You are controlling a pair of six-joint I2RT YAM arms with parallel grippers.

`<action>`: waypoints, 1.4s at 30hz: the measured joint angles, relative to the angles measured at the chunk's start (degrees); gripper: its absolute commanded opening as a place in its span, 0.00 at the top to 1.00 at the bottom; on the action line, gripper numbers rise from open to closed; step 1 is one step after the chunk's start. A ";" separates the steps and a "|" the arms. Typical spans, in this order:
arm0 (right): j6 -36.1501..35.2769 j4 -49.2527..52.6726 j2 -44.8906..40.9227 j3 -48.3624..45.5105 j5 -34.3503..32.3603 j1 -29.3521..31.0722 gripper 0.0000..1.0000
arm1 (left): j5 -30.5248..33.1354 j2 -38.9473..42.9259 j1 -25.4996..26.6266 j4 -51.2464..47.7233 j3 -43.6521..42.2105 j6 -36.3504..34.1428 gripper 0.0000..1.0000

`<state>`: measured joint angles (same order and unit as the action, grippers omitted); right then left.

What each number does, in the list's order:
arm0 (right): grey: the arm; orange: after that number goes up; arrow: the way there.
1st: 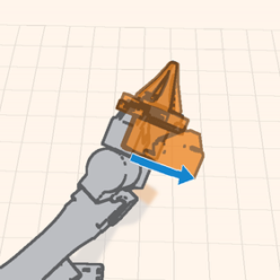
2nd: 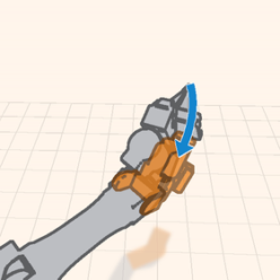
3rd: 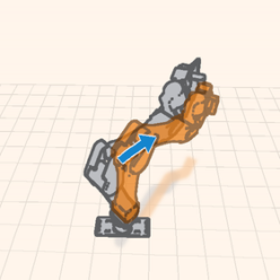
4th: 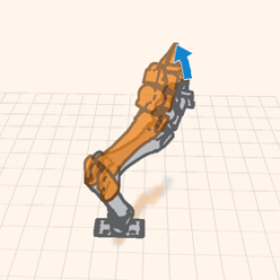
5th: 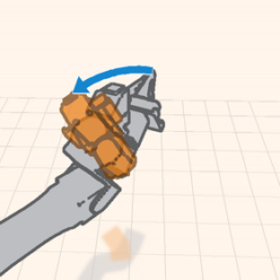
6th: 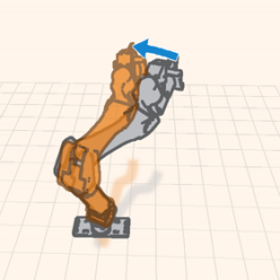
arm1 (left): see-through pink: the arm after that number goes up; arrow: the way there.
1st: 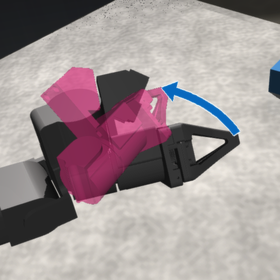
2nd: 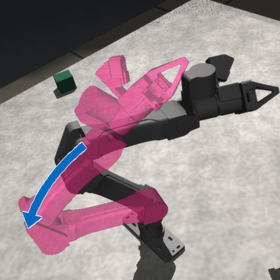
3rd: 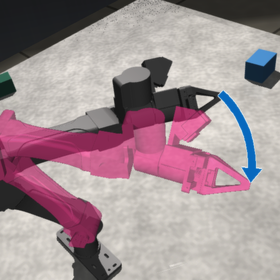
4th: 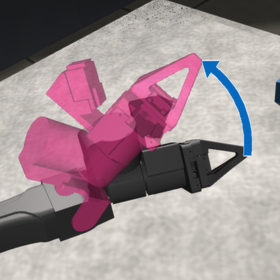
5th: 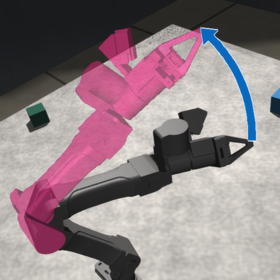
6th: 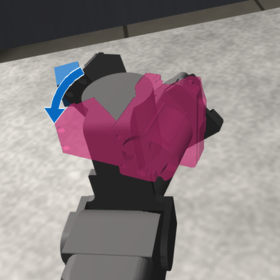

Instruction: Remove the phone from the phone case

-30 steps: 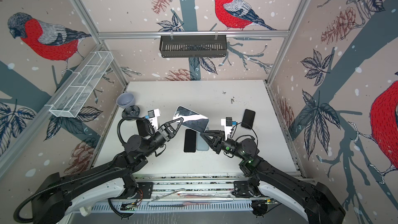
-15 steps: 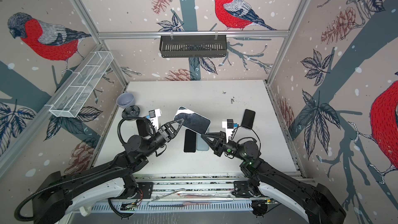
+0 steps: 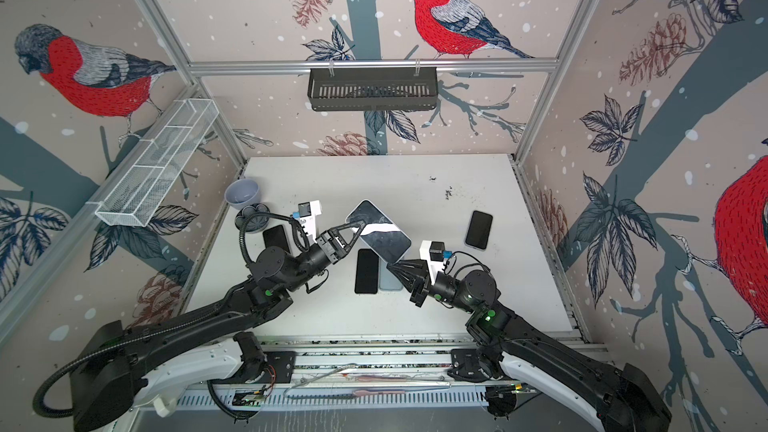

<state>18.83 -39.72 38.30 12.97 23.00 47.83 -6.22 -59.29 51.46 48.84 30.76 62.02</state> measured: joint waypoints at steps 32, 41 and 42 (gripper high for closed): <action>-5.27 19.10 -0.48 11.15 -21.33 0.37 0.06 | -13.68 14.43 -10.21 -48.09 15.65 -38.93 1.00; -12.00 27.02 0.85 18.47 -17.53 0.37 0.05 | -22.77 12.31 -10.21 -54.53 19.28 -50.01 1.00; -13.22 28.04 1.18 19.12 -16.28 0.37 0.05 | -23.87 11.96 -10.23 -55.23 19.78 -51.08 1.00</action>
<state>5.61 -11.68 39.48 32.10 6.72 48.21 -30.09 -47.33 41.23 -6.39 50.54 10.94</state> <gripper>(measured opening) 0.950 0.124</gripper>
